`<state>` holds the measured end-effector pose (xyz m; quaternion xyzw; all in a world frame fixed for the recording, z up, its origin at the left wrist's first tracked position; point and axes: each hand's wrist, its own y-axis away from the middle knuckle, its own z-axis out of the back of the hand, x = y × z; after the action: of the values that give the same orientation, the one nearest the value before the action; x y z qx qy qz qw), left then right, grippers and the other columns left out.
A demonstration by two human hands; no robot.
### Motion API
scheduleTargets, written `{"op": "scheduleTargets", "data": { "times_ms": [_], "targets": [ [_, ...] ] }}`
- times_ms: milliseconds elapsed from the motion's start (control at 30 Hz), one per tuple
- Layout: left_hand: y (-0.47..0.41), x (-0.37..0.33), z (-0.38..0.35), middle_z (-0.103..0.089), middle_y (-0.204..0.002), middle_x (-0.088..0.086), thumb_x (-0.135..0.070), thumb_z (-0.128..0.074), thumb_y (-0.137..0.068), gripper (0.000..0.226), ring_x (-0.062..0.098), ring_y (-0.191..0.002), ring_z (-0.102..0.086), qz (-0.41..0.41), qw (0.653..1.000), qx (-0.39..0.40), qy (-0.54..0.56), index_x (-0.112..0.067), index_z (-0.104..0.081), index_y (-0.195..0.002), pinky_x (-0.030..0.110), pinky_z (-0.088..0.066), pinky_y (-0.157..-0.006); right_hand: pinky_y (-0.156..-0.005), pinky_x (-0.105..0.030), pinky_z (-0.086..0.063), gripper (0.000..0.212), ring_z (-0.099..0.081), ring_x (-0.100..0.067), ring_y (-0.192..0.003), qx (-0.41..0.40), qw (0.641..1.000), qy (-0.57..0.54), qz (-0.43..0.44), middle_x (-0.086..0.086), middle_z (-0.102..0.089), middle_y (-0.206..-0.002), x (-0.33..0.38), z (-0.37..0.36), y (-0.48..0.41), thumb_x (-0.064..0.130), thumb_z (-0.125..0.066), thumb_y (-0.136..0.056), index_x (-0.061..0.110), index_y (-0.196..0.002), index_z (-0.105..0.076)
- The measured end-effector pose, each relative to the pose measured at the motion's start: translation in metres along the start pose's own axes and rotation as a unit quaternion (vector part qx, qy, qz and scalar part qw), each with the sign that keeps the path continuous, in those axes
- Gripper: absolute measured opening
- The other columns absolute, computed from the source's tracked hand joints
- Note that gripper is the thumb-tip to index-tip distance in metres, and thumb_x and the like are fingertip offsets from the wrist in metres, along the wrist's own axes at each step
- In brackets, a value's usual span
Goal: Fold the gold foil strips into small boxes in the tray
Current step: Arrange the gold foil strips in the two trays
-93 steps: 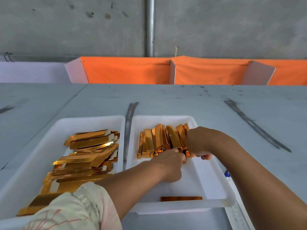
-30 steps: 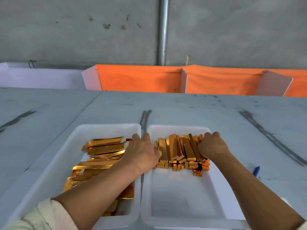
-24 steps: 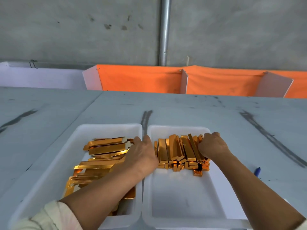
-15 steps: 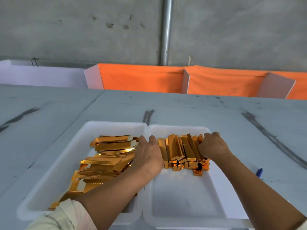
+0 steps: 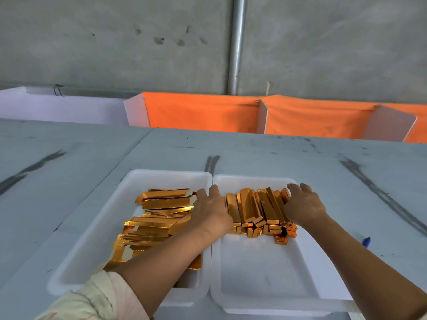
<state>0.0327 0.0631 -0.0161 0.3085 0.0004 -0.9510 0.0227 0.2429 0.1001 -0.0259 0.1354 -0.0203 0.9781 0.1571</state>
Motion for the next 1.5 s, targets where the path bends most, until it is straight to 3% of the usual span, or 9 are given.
{"op": "scheduleTargets", "data": {
  "times_ms": [233,367,500,633,900,1033,1167,1300,1500],
  "targets": [
    [0.004,0.016,0.017,-0.032,-0.143,0.004,-0.027,-0.06,-0.092,0.068,0.024,-0.128,-0.043,-0.018,1.0,-0.004,0.003,-0.024,-0.022,-0.148,0.021,-0.034,-0.079,-0.111,-0.04,-0.036,0.064,-0.025,-0.03,-0.145,-0.052,0.995,-0.019,0.083,-0.008,-0.023,-0.16,0.022,0.002,0.012,0.005,-0.046,-0.091,0.022,-0.151,-0.032],
    [0.002,0.023,0.026,-0.036,-0.142,0.003,-0.034,-0.056,-0.094,0.064,0.021,-0.127,-0.044,-0.033,0.999,-0.024,0.022,-0.025,-0.023,-0.148,0.022,-0.033,-0.081,-0.109,-0.038,-0.037,0.059,-0.03,-0.027,-0.142,-0.103,0.975,-0.03,0.195,-0.006,-0.031,-0.157,0.043,0.002,0.026,0.001,-0.048,-0.091,0.022,-0.146,-0.042],
    [-0.005,0.035,0.043,-0.042,-0.14,0.002,-0.029,-0.055,-0.095,0.056,0.02,-0.127,-0.044,-0.023,0.996,-0.068,0.053,-0.025,-0.032,-0.146,0.025,-0.036,-0.09,-0.1,-0.036,-0.043,0.057,-0.036,-0.024,-0.137,-0.125,0.947,-0.01,0.296,-0.003,-0.039,-0.153,0.06,-0.002,0.042,-0.002,-0.048,-0.09,0.022,-0.142,-0.049],
    [-0.021,0.057,0.066,-0.047,-0.141,0.001,-0.023,-0.053,-0.095,0.047,0.022,-0.125,-0.047,0.017,0.99,-0.111,0.082,-0.024,-0.042,-0.141,0.032,-0.039,-0.099,-0.103,-0.033,-0.041,0.059,-0.039,-0.023,-0.136,-0.109,0.935,-0.006,0.336,-0.001,-0.04,-0.153,0.071,-0.003,0.045,-0.004,-0.049,-0.089,0.023,-0.142,-0.05],
    [-0.041,0.094,0.082,-0.058,-0.123,0.002,-0.011,-0.056,-0.091,0.04,0.018,-0.106,-0.054,0.096,0.962,-0.168,0.191,-0.022,-0.054,-0.129,0.028,-0.046,-0.087,-0.107,-0.03,-0.04,0.054,-0.041,-0.02,-0.135,-0.08,0.924,-0.022,0.373,0.002,-0.04,-0.151,0.087,-0.008,0.046,-0.003,-0.049,-0.092,0.026,-0.138,-0.053],
    [-0.035,0.093,0.07,-0.062,-0.112,-0.001,-0.02,-0.062,-0.089,0.03,0.018,-0.104,-0.058,0.079,0.981,-0.106,0.139,-0.024,-0.061,-0.118,0.032,-0.05,-0.091,-0.107,-0.035,-0.043,0.053,-0.041,-0.02,-0.135,-0.063,0.917,-0.025,0.393,0.003,-0.044,-0.148,0.092,-0.015,0.047,-0.003,-0.05,-0.092,0.026,-0.136,-0.056],
    [-0.03,0.083,0.059,-0.063,-0.09,-0.006,-0.039,-0.069,-0.082,0.026,0.007,-0.076,-0.054,0.033,0.999,-0.023,-0.025,-0.021,-0.067,-0.1,0.026,-0.047,-0.07,-0.104,-0.03,-0.043,0.049,-0.045,-0.017,-0.132,-0.073,0.92,-0.054,0.382,0.005,-0.052,-0.141,0.086,-0.02,0.045,-0.003,-0.047,-0.093,0.023,-0.132,-0.06],
    [-0.03,0.076,0.047,-0.063,-0.084,-0.006,-0.059,-0.07,-0.073,0.042,0.009,-0.075,-0.059,0.041,0.985,0.008,-0.17,-0.022,-0.063,-0.091,0.023,-0.046,-0.062,-0.098,-0.027,-0.046,0.042,-0.052,-0.018,-0.126,-0.092,0.922,-0.091,0.364,0.003,-0.059,-0.133,0.079,-0.021,0.043,-0.002,-0.046,-0.093,0.019,-0.125,-0.065],
    [-0.032,0.068,0.038,-0.062,-0.077,-0.005,-0.055,-0.074,-0.07,0.039,0.009,-0.068,-0.06,0.047,0.978,0.043,-0.199,-0.02,-0.062,-0.082,0.022,-0.042,-0.056,-0.096,-0.026,-0.048,0.039,-0.057,-0.017,-0.118,-0.103,0.927,-0.136,0.333,0.002,-0.062,-0.129,0.08,-0.015,0.034,-0.001,-0.047,-0.095,0.022,-0.119,-0.067]
  ]
}}
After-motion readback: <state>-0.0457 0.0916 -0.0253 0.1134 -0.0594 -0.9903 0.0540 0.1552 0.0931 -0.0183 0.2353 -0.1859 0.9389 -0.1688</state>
